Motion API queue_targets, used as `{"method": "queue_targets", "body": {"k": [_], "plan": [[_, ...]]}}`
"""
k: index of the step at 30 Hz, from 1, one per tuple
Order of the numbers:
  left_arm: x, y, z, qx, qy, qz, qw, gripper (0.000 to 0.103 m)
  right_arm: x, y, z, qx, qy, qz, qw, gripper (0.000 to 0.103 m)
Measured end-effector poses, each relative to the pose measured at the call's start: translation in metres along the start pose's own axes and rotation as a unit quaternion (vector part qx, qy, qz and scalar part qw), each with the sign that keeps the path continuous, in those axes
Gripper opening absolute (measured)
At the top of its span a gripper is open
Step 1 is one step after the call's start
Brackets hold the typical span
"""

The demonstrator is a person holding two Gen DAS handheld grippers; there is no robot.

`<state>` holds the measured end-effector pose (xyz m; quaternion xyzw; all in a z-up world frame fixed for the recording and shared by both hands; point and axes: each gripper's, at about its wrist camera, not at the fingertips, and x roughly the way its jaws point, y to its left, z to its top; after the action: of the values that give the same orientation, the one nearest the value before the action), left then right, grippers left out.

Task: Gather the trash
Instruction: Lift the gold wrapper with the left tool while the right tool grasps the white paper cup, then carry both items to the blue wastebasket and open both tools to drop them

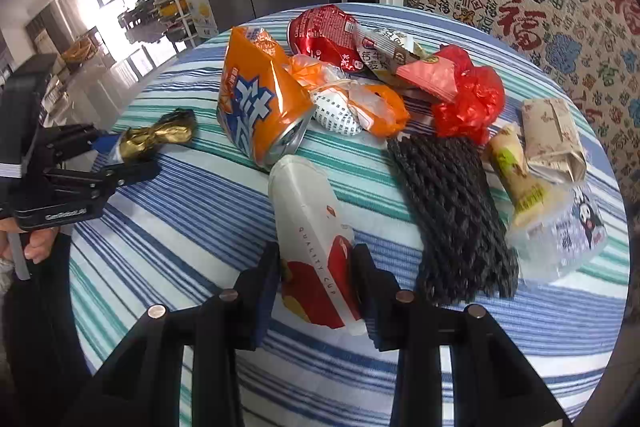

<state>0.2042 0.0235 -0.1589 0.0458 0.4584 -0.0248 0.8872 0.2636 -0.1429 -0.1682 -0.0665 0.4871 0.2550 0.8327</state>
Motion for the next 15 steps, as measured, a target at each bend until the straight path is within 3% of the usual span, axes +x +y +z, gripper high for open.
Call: {"method": "queue_targets", "body": {"k": [3, 9, 15], "plan": [[-0.002, 0.002, -0.001, -0.005, -0.002, -0.02, 0.9998, 0.019, -0.02, -0.002, -0.014, 0.027, -0.011, 0.012, 0.999, 0.037], [-0.016, -0.011, -0.011, -0.025, -0.007, -0.063, 0.9977, 0.018, -0.049, -0.015, -0.054, 0.074, -0.027, 0.015, 0.997, 0.037], [-0.032, -0.068, -0.017, 0.01, -0.016, -0.102, 0.9946, 0.018, -0.07, -0.047, -0.084, 0.14, -0.04, 0.003, 0.989, 0.037]]}}
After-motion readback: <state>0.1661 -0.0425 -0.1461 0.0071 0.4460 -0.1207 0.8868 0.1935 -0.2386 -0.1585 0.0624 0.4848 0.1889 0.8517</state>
